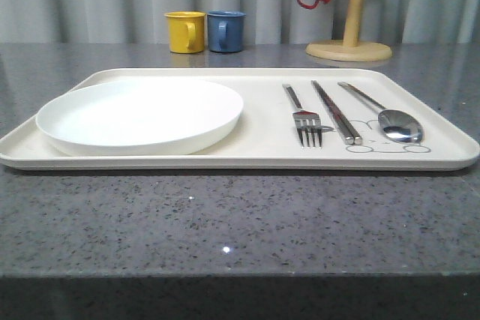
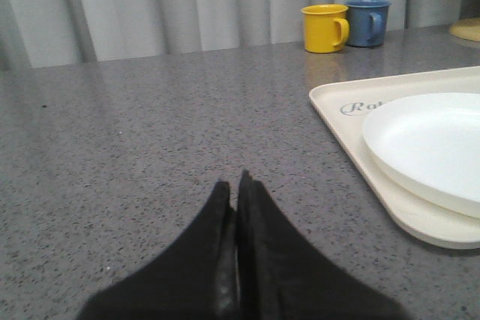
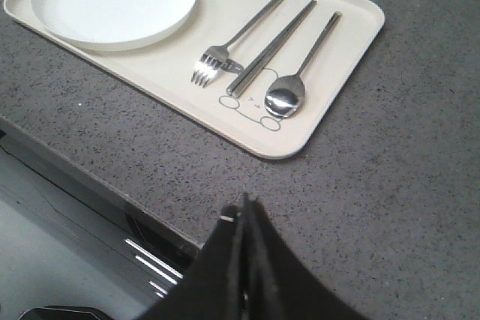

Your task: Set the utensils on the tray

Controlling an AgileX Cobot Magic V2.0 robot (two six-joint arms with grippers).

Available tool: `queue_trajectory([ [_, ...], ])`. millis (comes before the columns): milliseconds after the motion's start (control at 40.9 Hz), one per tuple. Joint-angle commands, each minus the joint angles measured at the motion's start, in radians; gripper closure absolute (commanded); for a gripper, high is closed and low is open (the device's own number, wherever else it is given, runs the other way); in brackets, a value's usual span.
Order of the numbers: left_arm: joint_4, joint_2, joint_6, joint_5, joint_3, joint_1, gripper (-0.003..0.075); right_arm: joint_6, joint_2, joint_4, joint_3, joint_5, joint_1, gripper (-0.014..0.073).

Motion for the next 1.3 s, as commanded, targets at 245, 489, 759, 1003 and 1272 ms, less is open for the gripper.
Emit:
queue_trajectory([
  [245,-0.013,-0.054,0.002,-0.213,0.066,0.048,0.0738,-0.007,0.012,-0.008,-0.023,-0.068,-0.002,0.0662],
  [489,-0.013,-0.054,0.002,-0.213,0.066,0.057,0.0738,-0.007,0.012,-0.008,-0.023,-0.068,-0.002,0.0662],
  [759,-0.013,-0.054,0.002,-0.213,0.066,0.057,0.0738,-0.007,0.012,-0.008,-0.023,-0.068,-0.002,0.0662],
  [1003,-0.013,-0.054,0.002,-0.213,0.066,0.057,0.0738,-0.007,0.012,-0.008,-0.023,-0.068,-0.002,0.0662],
  [1272,-0.013,-0.054,0.002,-0.213,0.066,0.057,0.0738,-0.007,0.012,-0.008,-0.023,-0.068,-0.002,0.0662],
])
